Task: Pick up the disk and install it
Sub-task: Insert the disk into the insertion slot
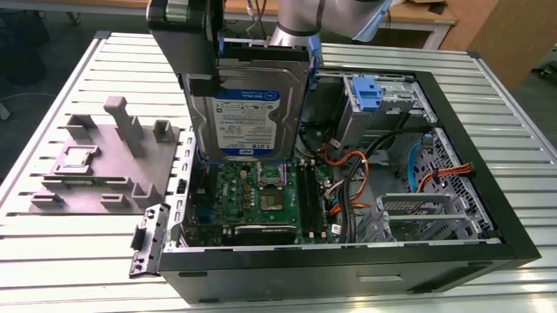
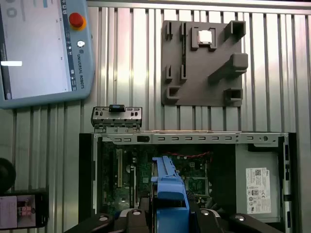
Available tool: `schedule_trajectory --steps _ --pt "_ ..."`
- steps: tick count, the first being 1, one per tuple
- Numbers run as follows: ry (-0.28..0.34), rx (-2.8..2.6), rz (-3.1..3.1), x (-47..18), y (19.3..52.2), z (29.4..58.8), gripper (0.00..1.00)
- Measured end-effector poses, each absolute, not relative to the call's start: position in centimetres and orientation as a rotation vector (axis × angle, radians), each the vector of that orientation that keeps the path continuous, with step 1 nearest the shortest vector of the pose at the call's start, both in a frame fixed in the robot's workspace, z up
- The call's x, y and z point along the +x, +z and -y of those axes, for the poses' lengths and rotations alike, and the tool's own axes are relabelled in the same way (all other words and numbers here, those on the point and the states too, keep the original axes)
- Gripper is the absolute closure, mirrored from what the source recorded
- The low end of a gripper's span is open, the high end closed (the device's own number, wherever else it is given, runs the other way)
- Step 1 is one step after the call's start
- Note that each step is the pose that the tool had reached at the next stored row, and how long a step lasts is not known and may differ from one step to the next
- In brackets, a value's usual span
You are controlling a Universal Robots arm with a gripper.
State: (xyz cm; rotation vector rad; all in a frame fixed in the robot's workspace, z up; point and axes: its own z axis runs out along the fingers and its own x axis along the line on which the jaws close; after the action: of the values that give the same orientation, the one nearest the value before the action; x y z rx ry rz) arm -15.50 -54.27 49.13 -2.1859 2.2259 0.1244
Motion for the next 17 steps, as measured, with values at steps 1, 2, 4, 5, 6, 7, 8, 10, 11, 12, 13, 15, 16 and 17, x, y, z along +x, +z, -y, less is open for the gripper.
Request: schedule_trajectory --steps 1,2,4,5,6,7,8,10,11,12,13,15,16,17 --pt "0.124 -2.186 -2.226 -15.4 49.1 54.3 0.64" --pt "0.124 -2.186 -2.226 -15.2 49.1 54.3 0.64" --pt "0.124 -2.186 -2.226 -15.0 49.1 54.3 0.64" --pt "0.124 -2.186 -2.226 -14.9 49.1 54.3 0.64" --pt "0.124 -2.186 -2.226 -14.7 49.1 54.3 0.64" --pt "0.124 -2.186 -2.226 -14.6 49.1 54.3 0.64" --pt "0.124 -2.186 -2.226 -14.5 49.1 54.3 0.64" --pt "0.124 -2.186 -2.226 -14.2 49.1 54.3 0.64" --pt "0.124 -2.186 -2.226 -14.1 49.1 54.3 0.64" --pt "0.124 -2.186 -2.226 -14.0 49.1 54.3 0.64" --pt "0.124 -2.186 -2.226 -13.8 49.1 54.3 0.64" --pt "0.124 -2.186 -2.226 -13.6 49.1 54.3 0.64" --pt "0.124 -2.186 -2.226 -13.5 49.1 54.3 0.64" --pt "0.124 -2.186 -2.226 -13.3 49.1 54.3 0.64"
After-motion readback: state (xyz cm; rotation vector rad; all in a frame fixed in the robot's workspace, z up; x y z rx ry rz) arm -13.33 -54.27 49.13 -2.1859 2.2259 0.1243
